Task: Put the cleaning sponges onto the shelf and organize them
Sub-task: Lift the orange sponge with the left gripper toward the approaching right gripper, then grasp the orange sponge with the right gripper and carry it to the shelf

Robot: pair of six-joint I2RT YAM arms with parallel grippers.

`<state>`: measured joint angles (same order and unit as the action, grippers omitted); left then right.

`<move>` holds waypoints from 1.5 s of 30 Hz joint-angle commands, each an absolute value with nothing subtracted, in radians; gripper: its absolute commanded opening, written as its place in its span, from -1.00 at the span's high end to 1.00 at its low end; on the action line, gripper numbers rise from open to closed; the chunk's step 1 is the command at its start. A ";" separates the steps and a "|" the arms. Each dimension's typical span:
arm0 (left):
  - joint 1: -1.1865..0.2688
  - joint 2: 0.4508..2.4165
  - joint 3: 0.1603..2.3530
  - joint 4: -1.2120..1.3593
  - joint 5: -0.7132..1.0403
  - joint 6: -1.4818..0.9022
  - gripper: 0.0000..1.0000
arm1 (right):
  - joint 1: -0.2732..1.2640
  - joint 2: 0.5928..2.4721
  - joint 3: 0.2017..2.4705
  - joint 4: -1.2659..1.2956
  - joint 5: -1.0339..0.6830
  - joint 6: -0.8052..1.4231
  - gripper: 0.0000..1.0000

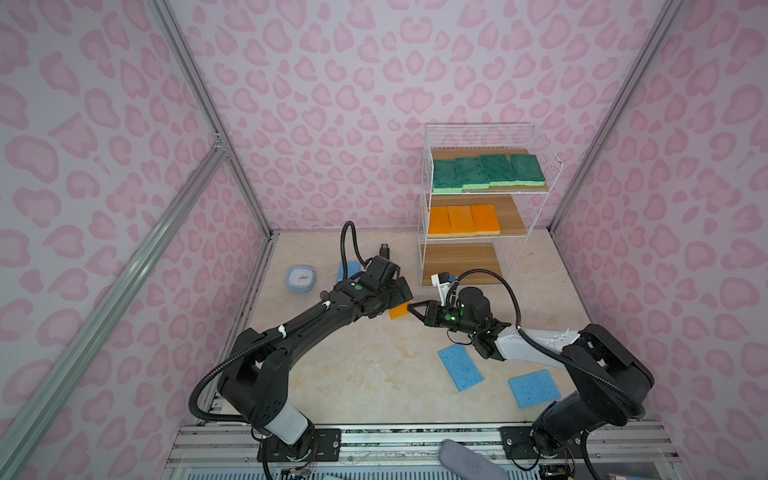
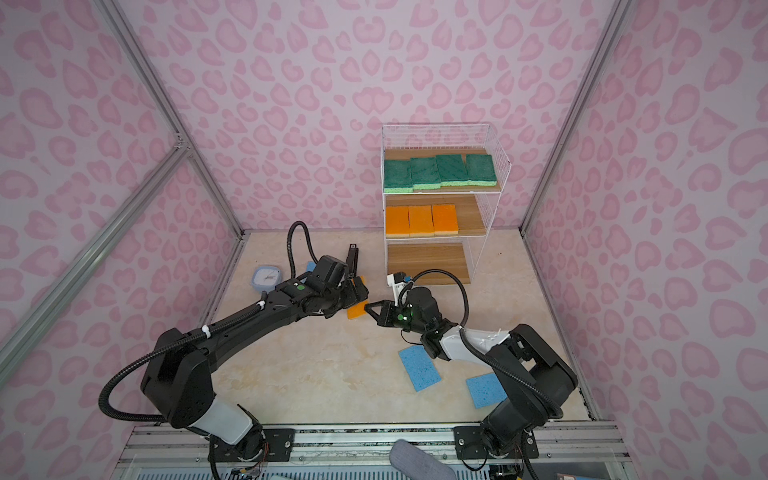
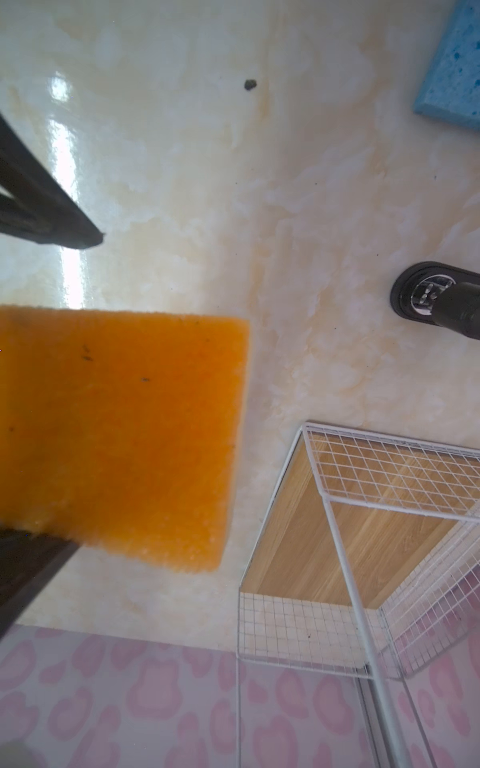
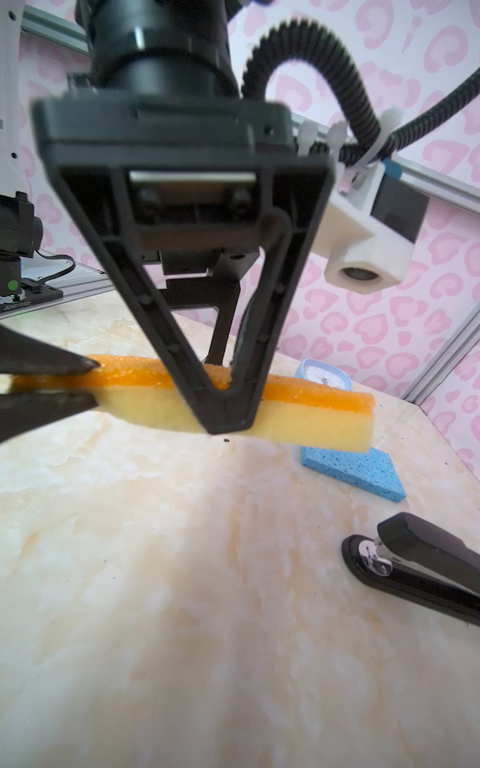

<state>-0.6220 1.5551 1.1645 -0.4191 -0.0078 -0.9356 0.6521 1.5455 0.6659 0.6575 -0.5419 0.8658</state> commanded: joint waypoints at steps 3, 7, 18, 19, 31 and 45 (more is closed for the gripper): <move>-0.610 1.439 1.102 -0.364 -0.054 -0.806 -0.95 | 0.640 1.419 0.667 0.398 -0.492 0.741 0.82; -0.609 1.382 1.073 -0.403 -0.105 -0.731 -0.95 | 0.594 1.280 0.666 0.181 -0.453 0.667 0.82; -0.607 1.233 0.852 -0.354 -0.132 -0.690 -0.94 | 0.333 0.963 0.737 -0.205 -0.407 0.523 0.86; -0.607 1.227 0.843 -0.354 -0.132 -0.689 -0.94 | 0.300 0.947 0.749 -0.219 -0.420 0.516 0.86; -0.608 1.197 0.768 -0.343 -0.135 -0.676 -0.98 | 0.006 0.905 0.927 -0.336 -0.521 0.480 0.90; -0.607 1.173 0.715 -0.315 -0.121 -0.678 -0.99 | -0.177 1.047 1.025 -0.157 -0.629 0.613 0.91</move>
